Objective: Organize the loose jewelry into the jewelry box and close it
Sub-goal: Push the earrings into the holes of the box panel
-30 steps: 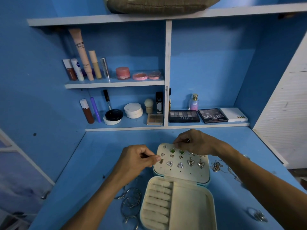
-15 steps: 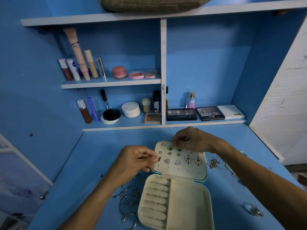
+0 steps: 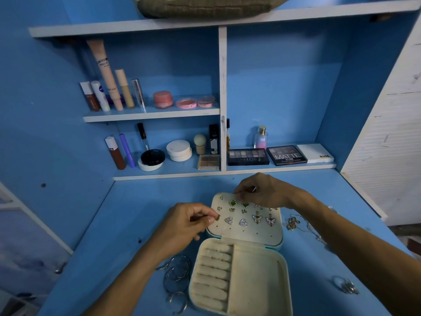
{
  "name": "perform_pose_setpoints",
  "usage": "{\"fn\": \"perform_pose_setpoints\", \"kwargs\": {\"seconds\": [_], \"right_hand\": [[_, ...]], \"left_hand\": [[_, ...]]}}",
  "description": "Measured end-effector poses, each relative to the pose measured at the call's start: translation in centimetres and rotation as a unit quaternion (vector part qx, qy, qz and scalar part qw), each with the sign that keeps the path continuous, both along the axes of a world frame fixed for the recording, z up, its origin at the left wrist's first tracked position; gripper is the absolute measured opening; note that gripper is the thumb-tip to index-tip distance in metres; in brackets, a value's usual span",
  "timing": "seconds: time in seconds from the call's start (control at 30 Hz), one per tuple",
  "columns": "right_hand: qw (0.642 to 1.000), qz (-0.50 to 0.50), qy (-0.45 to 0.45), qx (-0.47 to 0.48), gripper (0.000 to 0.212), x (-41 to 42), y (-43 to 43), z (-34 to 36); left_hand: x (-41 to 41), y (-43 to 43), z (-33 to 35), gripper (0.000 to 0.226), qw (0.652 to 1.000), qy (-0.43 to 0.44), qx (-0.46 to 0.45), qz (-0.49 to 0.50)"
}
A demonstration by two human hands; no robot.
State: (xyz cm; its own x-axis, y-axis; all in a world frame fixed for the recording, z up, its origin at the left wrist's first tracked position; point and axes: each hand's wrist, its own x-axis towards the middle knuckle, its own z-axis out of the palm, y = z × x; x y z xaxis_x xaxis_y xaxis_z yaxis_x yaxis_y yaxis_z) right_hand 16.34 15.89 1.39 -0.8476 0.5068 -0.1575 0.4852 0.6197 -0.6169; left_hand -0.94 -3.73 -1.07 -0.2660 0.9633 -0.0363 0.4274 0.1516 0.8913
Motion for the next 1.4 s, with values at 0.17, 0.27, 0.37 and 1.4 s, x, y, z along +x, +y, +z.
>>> {"fn": "perform_pose_setpoints", "kwargs": {"seconds": [0.17, 0.27, 0.37, 1.4], "right_hand": [[1.000, -0.008, 0.000, 0.001, 0.019, -0.1, 0.0, -0.2], [1.000, -0.010, -0.007, 0.015, 0.019, -0.2, -0.1, -0.3], [0.998, -0.010, -0.011, 0.053, 0.020, -0.4, -0.3, -0.8], [0.981, 0.109, 0.004, 0.163, 0.009, -15.2, -9.6, -2.6]], "left_hand": [[0.2, -0.1, -0.7, 0.011, 0.999, -0.037, 0.000, 0.031], [0.2, -0.2, -1.0, 0.011, 0.997, -0.046, 0.020, 0.055], [0.0, -0.6, -1.1, 0.011, 0.990, -0.091, 0.057, 0.087], [-9.0, -6.6, -4.3, 0.016, 0.918, -0.021, 0.200, 0.342]]}}
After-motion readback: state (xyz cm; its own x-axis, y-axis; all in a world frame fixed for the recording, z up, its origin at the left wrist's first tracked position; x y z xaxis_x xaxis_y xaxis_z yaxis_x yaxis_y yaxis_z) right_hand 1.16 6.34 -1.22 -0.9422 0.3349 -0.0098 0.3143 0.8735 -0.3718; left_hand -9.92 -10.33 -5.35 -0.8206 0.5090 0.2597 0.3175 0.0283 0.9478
